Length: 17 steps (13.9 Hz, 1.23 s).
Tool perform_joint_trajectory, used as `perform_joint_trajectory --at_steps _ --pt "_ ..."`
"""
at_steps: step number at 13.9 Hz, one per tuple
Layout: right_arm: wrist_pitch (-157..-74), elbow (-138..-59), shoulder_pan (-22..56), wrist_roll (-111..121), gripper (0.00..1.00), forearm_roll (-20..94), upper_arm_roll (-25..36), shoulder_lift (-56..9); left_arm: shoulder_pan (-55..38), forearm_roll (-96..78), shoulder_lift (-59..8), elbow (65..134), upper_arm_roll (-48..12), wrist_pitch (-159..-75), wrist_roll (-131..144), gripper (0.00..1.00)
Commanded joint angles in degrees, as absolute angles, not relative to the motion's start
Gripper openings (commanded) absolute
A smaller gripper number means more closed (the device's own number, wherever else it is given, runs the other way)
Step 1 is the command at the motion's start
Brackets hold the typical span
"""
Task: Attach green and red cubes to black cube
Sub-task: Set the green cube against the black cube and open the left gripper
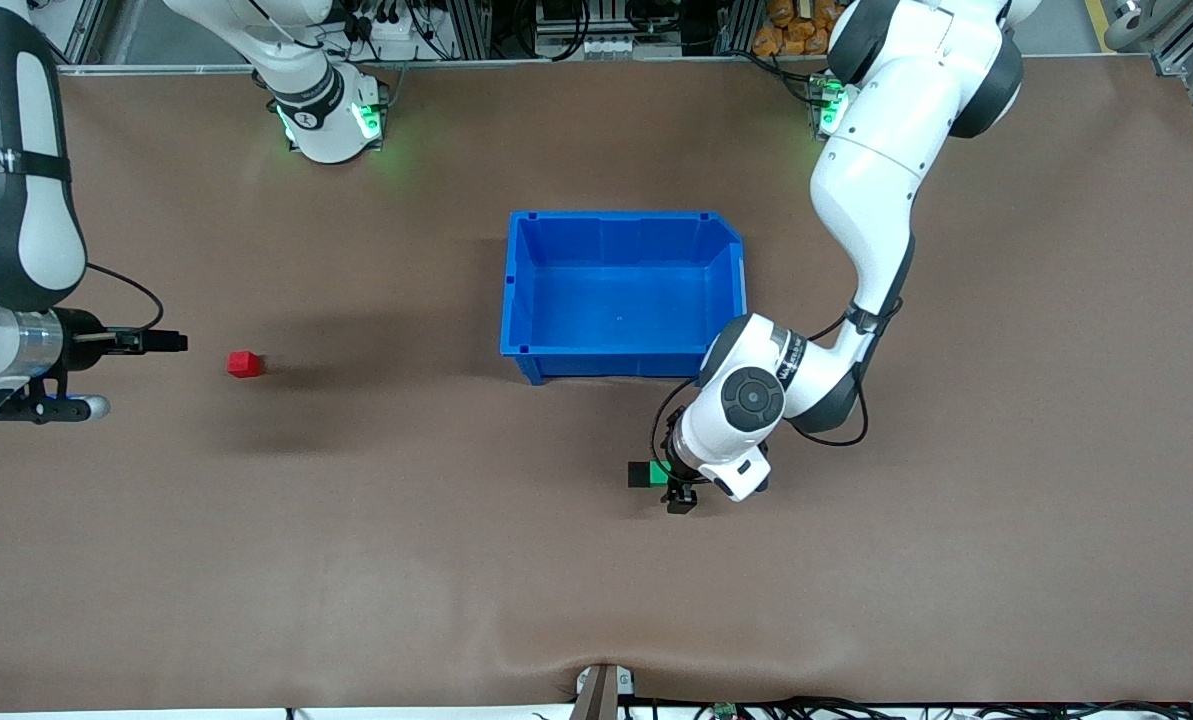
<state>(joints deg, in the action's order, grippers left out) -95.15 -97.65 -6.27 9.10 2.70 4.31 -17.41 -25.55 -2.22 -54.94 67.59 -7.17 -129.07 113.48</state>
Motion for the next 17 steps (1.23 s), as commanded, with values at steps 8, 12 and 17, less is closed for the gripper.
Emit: perform_joint_trajectory --at_steps 8,12,17 --pt "-96.15 -97.03 -7.38 8.88 1.0 3.25 3.69 -20.04 -19.43 -1.93 -37.81 69.08 -7.03 -108.56 88.79 1.0" --pt "-97.29 -97.64 -7.38 9.05 1.0 3.25 3.69 -21.27 -16.1 -1.32 -29.99 69.96 -6.68 -99.34 73.07 1.0" --pt "-101.07 -100.37 -7.29 9.14 1.0 3.25 3.69 -22.14 -6.88 -2.11 -22.59 69.79 -7.29 -89.92 61.18 1.0"
